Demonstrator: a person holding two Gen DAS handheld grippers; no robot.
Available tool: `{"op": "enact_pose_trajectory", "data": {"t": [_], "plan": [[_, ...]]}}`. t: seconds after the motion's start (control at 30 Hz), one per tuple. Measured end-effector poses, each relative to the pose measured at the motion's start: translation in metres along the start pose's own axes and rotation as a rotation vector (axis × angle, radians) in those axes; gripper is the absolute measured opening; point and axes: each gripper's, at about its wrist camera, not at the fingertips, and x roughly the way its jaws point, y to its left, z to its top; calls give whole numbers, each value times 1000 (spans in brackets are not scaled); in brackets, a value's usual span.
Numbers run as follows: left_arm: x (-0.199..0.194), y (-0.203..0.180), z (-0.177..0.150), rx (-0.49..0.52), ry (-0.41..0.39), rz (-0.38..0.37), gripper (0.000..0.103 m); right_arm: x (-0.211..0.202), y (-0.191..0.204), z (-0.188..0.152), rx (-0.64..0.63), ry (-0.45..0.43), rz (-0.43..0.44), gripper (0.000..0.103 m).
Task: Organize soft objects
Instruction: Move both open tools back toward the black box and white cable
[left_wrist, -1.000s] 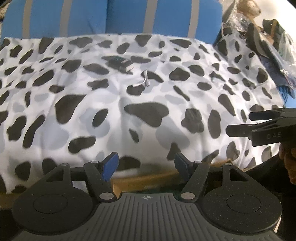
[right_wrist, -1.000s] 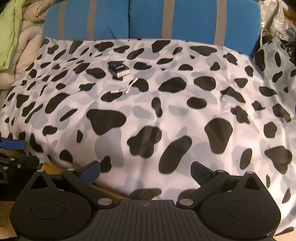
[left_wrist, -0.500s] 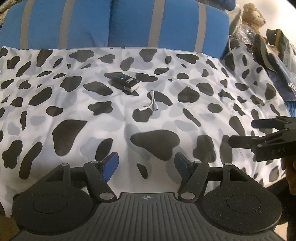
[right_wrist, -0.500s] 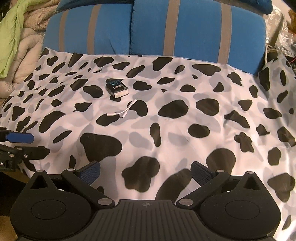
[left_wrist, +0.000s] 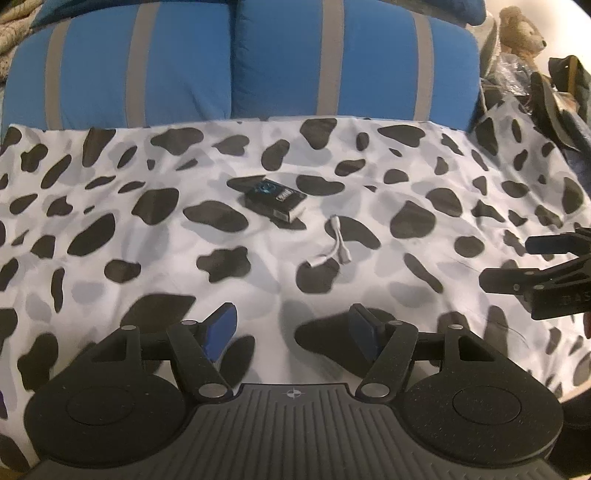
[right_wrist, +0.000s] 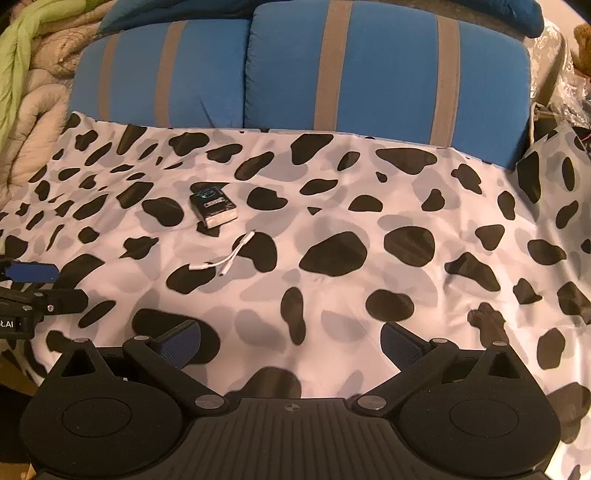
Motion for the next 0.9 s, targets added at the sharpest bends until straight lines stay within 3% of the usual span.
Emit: {"op": "enact_pose_trajectory", "data": {"t": [0.4, 0.57, 0.77, 0.9], "plan": [[17, 18, 20, 50, -28, 64, 66, 36, 7, 22, -30, 3, -38, 103], [19, 32, 21, -12, -14, 21, 66, 56, 14, 31, -54, 29, -47, 103], [20, 46, 18, -25, 35, 42, 66, 74, 24, 48, -31, 69, 1, 103], [18, 59, 15, -62, 52, 34, 66, 84, 33, 55, -22, 51, 26, 103]]}}
